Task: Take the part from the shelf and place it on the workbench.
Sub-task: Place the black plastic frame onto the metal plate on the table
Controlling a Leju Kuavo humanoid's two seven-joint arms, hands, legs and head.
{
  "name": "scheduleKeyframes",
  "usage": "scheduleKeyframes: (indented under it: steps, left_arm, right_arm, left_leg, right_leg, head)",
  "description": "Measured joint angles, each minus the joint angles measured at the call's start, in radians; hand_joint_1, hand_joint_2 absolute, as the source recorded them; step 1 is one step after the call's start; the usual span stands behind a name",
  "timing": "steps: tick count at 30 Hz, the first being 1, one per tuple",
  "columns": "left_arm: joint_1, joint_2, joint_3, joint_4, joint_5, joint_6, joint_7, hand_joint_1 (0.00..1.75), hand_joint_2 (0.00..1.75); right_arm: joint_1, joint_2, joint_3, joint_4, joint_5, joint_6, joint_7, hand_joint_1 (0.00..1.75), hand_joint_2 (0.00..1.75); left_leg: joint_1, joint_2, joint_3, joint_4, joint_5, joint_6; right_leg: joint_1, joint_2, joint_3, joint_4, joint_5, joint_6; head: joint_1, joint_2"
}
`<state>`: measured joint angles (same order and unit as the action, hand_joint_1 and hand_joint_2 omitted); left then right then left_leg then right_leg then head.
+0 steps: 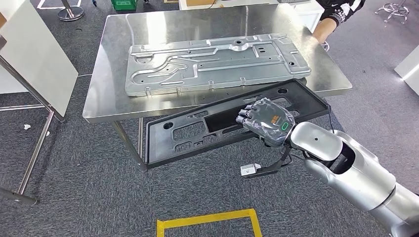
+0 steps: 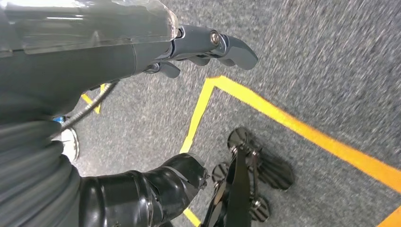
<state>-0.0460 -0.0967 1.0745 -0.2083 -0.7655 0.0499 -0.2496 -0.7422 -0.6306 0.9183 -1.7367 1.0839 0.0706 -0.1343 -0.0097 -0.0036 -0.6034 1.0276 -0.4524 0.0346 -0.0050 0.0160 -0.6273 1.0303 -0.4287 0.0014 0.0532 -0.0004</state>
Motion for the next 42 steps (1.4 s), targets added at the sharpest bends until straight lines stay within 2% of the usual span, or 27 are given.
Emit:
scheduleKeyframes:
  steps: [5, 7, 8, 10, 11, 12, 13, 15, 16, 17, 20, 22, 23, 25, 26, 27, 28, 29, 31, 32, 33, 34, 36, 38, 40, 41, 42]
  left_arm:
    - [0.0, -0.001, 0.002, 0.0, -0.005, 0.006, 0.001, 0.0, 1.75]
    - [0.0, -0.001, 0.003, 0.0, -0.005, 0.006, 0.001, 0.0, 1.75]
    - [0.0, -0.001, 0.004, 0.0, -0.005, 0.006, 0.001, 0.0, 1.75]
    - [0.001, -0.001, 0.005, 0.0, -0.005, 0.005, 0.002, 0.0, 1.75]
    - [0.002, -0.001, 0.006, 0.0, -0.005, 0.005, 0.004, 0.0, 1.75]
    - [0.003, -0.001, 0.007, 0.0, -0.005, 0.004, 0.006, 0.0, 1.75]
    - [0.004, -0.001, 0.007, 0.0, -0.005, 0.004, 0.009, 0.0, 1.75]
    - [0.006, -0.002, 0.008, 0.0, -0.006, 0.005, 0.013, 0.0, 1.75]
    - [0.005, -0.002, 0.009, 0.0, -0.006, 0.006, 0.015, 0.0, 1.75]
    - [0.003, -0.002, 0.009, 0.0, -0.006, 0.008, 0.016, 0.0, 1.75]
    - [0.003, -0.003, 0.009, 0.0, -0.006, 0.012, 0.018, 0.0, 1.75]
    - [0.003, -0.004, 0.01, 0.0, -0.007, 0.014, 0.019, 0.0, 1.75]
    - [0.002, -0.004, 0.01, 0.0, -0.007, 0.014, 0.019, 0.0, 1.75]
    - [0.0, -0.004, 0.012, 0.0, -0.007, 0.015, 0.019, 0.0, 1.75]
    - [0.001, -0.004, 0.013, 0.0, -0.007, 0.015, 0.019, 0.0, 1.75]
    - [0.002, -0.004, 0.014, 0.0, -0.007, 0.016, 0.019, 0.0, 1.75]
    - [0.003, -0.004, 0.015, 0.0, -0.008, 0.017, 0.018, 0.0, 1.75]
    - [0.004, -0.004, 0.015, 0.0, -0.008, 0.019, 0.018, 0.0, 1.75]
    - [0.007, -0.003, 0.017, 0.0, -0.009, 0.022, 0.018, 0.0, 1.75]
    - [0.008, -0.003, 0.018, 0.0, -0.009, 0.023, 0.017, 0.0, 1.75]
    - [0.009, -0.002, 0.019, 0.0, -0.009, 0.024, 0.017, 0.0, 1.75]
    - [0.009, -0.001, 0.021, 0.0, -0.01, 0.025, 0.016, 0.0, 1.75]
    - [0.005, -0.004, 0.022, 0.0, -0.012, 0.024, 0.012, 0.0, 1.75]
    - [0.002, -0.005, 0.023, 0.0, -0.015, 0.022, 0.003, 0.0, 1.75]
    - [0.0, -0.005, 0.024, 0.0, -0.018, 0.023, -0.002, 0.0, 1.75]
    - [-0.001, -0.006, 0.024, 0.0, -0.019, 0.024, -0.002, 0.0, 1.75]
    - [-0.002, -0.006, 0.024, 0.0, -0.02, 0.024, -0.002, 0.0, 1.75]
  right_arm:
    - [0.002, 0.0, 0.009, 0.003, 0.0, 0.0, 0.003, 1.75, 1.75]
    - [0.002, 0.0, 0.01, 0.004, -0.001, 0.0, 0.004, 1.75, 1.75]
    - [0.001, 0.0, 0.01, 0.005, -0.001, 0.0, 0.005, 1.75, 1.75]
    - [0.003, 0.0, 0.012, 0.006, -0.001, 0.0, 0.006, 1.75, 1.75]
    - [0.005, 0.0, 0.013, 0.007, -0.002, 0.0, 0.006, 1.75, 1.75]
    - [0.007, 0.0, 0.014, 0.008, -0.003, 0.001, 0.006, 1.75, 1.75]
    - [0.008, 0.0, 0.014, 0.009, -0.005, 0.001, 0.006, 1.75, 1.75]
    - [0.007, 0.0, 0.015, 0.01, -0.008, 0.002, 0.006, 1.75, 1.75]
    - [0.005, 0.0, 0.015, 0.011, -0.009, 0.003, 0.006, 1.75, 1.75]
    - [0.003, 0.0, 0.016, 0.012, -0.01, 0.004, 0.006, 1.75, 1.75]
    - [0.001, 0.0, 0.019, 0.013, -0.01, 0.006, 0.005, 1.75, 1.75]
    - [-0.001, 0.0, 0.021, 0.013, -0.011, 0.007, 0.006, 1.75, 1.75]
    - [-0.003, 0.001, 0.021, 0.014, -0.011, 0.007, 0.006, 1.75, 1.75]
    - [-0.005, 0.001, 0.026, 0.015, -0.011, 0.008, 0.006, 1.75, 1.75]
    - [-0.005, 0.002, 0.03, 0.016, -0.012, 0.009, 0.006, 1.75, 1.75]
    - [-0.005, 0.003, 0.035, 0.018, -0.012, 0.01, 0.005, 1.75, 1.75]
    - [-0.004, 0.003, 0.039, 0.019, -0.013, 0.011, 0.005, 1.75, 1.75]
    - [-0.004, 0.004, 0.043, 0.021, -0.014, 0.012, 0.005, 1.75, 1.75]
    - [-0.005, 0.004, 0.048, 0.024, -0.015, 0.014, 0.005, 1.75, 1.75]
    - [-0.006, 0.005, 0.051, 0.026, -0.016, 0.015, 0.005, 1.75, 1.75]
    - [-0.006, 0.006, 0.053, 0.028, -0.016, 0.016, 0.005, 1.75, 1.75]
    - [-0.007, 0.008, 0.056, 0.029, -0.017, 0.016, 0.004, 1.75, 1.75]
    - [-0.009, 0.009, 0.057, 0.03, -0.019, 0.016, 0.002, 1.75, 1.75]
    - [-0.015, 0.009, 0.057, 0.03, -0.02, 0.016, 0.003, 1.75, 1.75]
    - [-0.017, 0.008, 0.06, 0.032, -0.021, 0.017, 0.003, 1.75, 1.75]
    - [-0.016, 0.008, 0.063, 0.033, -0.022, 0.017, 0.003, 1.75, 1.75]
    - [-0.014, 0.008, 0.067, 0.035, -0.022, 0.017, 0.003, 1.75, 1.75]
  left_leg:
    - [0.001, 0.001, 0.009, -0.01, 0.001, 0.019]
    - [0.006, 0.003, 0.023, -0.021, 0.005, 0.028]
    - [0.007, 0.003, 0.026, -0.024, 0.002, 0.031]
    - [0.008, 0.002, 0.03, -0.024, -0.011, 0.034]
    - [0.009, 0.002, 0.034, -0.023, -0.017, 0.033]
    - [0.01, 0.003, 0.04, -0.021, -0.021, 0.029]
    - [0.012, 0.003, 0.048, -0.018, -0.027, 0.024]
    - [0.016, 0.005, 0.066, -0.016, -0.041, 0.012]
    - [0.017, 0.006, 0.072, -0.015, -0.047, 0.005]
    - [0.017, 0.007, 0.077, -0.017, -0.052, -0.002]
    - [0.015, 0.011, 0.089, -0.013, -0.051, -0.025]
    - [0.018, 0.01, 0.066, 0.051, -0.046, -0.033]
    - [0.02, 0.01, 0.033, 0.107, -0.05, -0.036]
    - [0.021, 0.009, -0.054, 0.227, -0.09, -0.038]
    - [0.021, 0.009, -0.091, 0.263, -0.118, -0.038]
    - [0.02, 0.009, -0.115, 0.272, -0.136, -0.036]
    - [0.019, 0.009, -0.124, 0.25, -0.134, -0.032]
    - [0.017, 0.008, -0.12, 0.202, -0.105, -0.025]
    - [0.005, 0.003, -0.097, 0.079, 0.005, -0.003]
    - [-0.001, -0.003, -0.085, 0.036, 0.046, 0.006]
    - [-0.007, -0.007, -0.076, 0.012, 0.073, 0.012]
    - [-0.01, -0.011, -0.069, 0.009, 0.073, 0.014]
    - [-0.006, -0.009, -0.048, -0.006, 0.074, 0.016]
    - [0.002, -0.007, -0.029, -0.024, 0.069, 0.022]
    - [0.004, -0.006, -0.016, -0.03, 0.059, 0.028]
    - [0.005, -0.006, -0.01, -0.03, 0.051, 0.027]
    - [0.007, -0.006, -0.002, -0.029, 0.044, 0.025]
  right_leg:
    - [-0.001, 0.0, 0.003, 0.011, 0.007, 0.018]
    - [-0.002, -0.003, -0.011, 0.052, -0.02, 0.023]
    - [-0.004, -0.005, -0.032, 0.096, -0.048, 0.026]
    - [-0.008, -0.006, -0.096, 0.218, -0.102, 0.033]
    - [-0.012, -0.007, -0.121, 0.262, -0.112, 0.037]
    - [-0.015, -0.009, -0.131, 0.273, -0.104, 0.04]
    - [-0.018, -0.011, -0.12, 0.243, -0.079, 0.041]
    - [-0.021, -0.019, -0.06, 0.112, -0.007, 0.041]
    - [-0.019, -0.023, -0.037, 0.054, 0.008, 0.039]
    - [-0.015, -0.026, -0.023, 0.017, 0.014, 0.034]
    - [-0.011, -0.021, -0.005, -0.002, 0.002, 0.006]
    - [-0.013, -0.018, 0.02, -0.007, -0.008, -0.011]
    - [-0.012, -0.018, 0.032, -0.01, -0.014, -0.018]
    - [-0.008, -0.017, 0.052, -0.011, -0.032, -0.027]
    - [-0.006, -0.015, 0.063, -0.011, -0.043, -0.029]
    - [-0.004, -0.012, 0.077, -0.011, -0.054, -0.03]
    - [-0.001, -0.01, 0.092, -0.01, -0.065, -0.031]
    - [0.003, -0.009, 0.108, -0.011, -0.077, -0.031]
    - [0.007, -0.006, 0.134, -0.012, -0.102, -0.028]
    - [0.008, -0.004, 0.144, -0.012, -0.113, -0.024]
    - [0.008, -0.001, 0.153, -0.013, -0.123, -0.018]
    - [0.008, 0.002, 0.163, -0.016, -0.13, -0.012]
    - [0.007, 0.002, 0.177, -0.019, -0.144, -0.001]
    - [0.005, -0.005, 0.152, 0.037, -0.174, 0.009]
    - [-0.001, -0.008, 0.075, 0.161, -0.218, 0.019]
    - [-0.006, -0.009, 0.03, 0.221, -0.228, 0.024]
    - [-0.011, -0.009, -0.004, 0.254, -0.219, 0.029]
  head:
    - [0.0, 0.0]
    - [0.0, 0.0]
    - [0.0, 0.0]
    - [0.0, 0.0]
    - [0.0, 0.0]
    - [0.0, 0.0]
    - [0.0, 0.0]
    - [0.001, 0.0]
    - [0.001, 0.0]
    - [0.001, 0.0]
    - [0.0, 0.0]
    - [-0.001, 0.0]
    - [-0.001, 0.0]
    - [-0.002, 0.0]
    - [-0.002, 0.0]
    - [-0.002, 0.0]
    - [-0.002, 0.0]
    - [-0.002, 0.0]
    - [0.0, 0.0]
    - [0.0, 0.0]
    - [0.001, 0.0]
    - [0.002, 0.0]
    - [0.002, 0.0]
    - [0.002, 0.0]
    - [0.003, 0.0]
    - [0.003, 0.0]
    - [0.003, 0.0]
